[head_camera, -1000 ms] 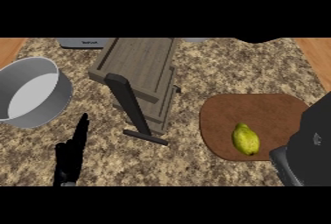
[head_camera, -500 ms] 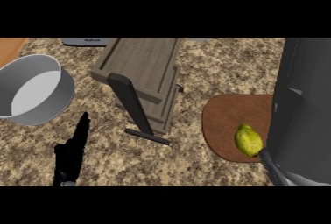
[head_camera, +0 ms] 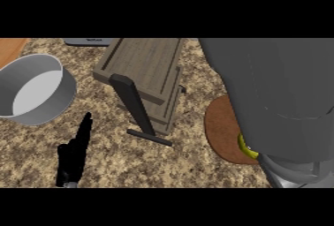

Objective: Pick the tomato from the cutting board and place it in the tiered basket

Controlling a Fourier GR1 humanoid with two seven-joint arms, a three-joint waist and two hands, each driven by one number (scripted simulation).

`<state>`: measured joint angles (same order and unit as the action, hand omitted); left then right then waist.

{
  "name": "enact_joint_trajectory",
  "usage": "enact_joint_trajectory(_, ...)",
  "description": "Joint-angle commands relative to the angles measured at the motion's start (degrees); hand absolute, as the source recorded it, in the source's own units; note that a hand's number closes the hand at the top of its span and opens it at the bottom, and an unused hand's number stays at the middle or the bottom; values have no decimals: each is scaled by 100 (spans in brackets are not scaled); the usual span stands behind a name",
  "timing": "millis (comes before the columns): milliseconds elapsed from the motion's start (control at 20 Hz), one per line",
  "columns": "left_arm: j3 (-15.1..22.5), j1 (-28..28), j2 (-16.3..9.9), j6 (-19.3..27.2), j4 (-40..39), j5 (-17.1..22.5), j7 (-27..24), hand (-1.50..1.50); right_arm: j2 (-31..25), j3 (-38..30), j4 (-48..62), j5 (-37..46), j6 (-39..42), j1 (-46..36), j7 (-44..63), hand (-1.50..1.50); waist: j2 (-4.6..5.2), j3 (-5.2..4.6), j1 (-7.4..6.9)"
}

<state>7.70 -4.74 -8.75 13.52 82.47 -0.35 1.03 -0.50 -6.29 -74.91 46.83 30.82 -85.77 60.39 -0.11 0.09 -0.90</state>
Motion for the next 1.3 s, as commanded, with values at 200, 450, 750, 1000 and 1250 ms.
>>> enact_joint_trajectory(200, 25, 140, 81, 5, -320, -82, -25, 0, 48, -421, 242, -878, -1841, 537, 546, -150, 38, -16, -78)
enact_joint_trajectory(450, -74, 128, -118, -174, -53, 31, 230, 0, 49, -150, 229, -1378, -3084, 561, 448, -150, 10, -14, -122)
enact_joint_trajectory(750, 44, 88, 229, 109, -153, -95, 172, 0, 49, -262, -2, -1209, -4219, 568, -29, -150, 12, -12, -3)
enact_joint_trajectory(1000, -111, 3, 53, -36, -167, 4, 165, 0, -429, -561, -498, -281, -4343, 459, 489, -150, -28, -13, 156)
enact_joint_trajectory(1250, -153, -190, 34, 77, -86, -62, 132, 0, -1235, -1229, -1442, -311, -3592, 860, 1026, -150, -78, -1, 304)
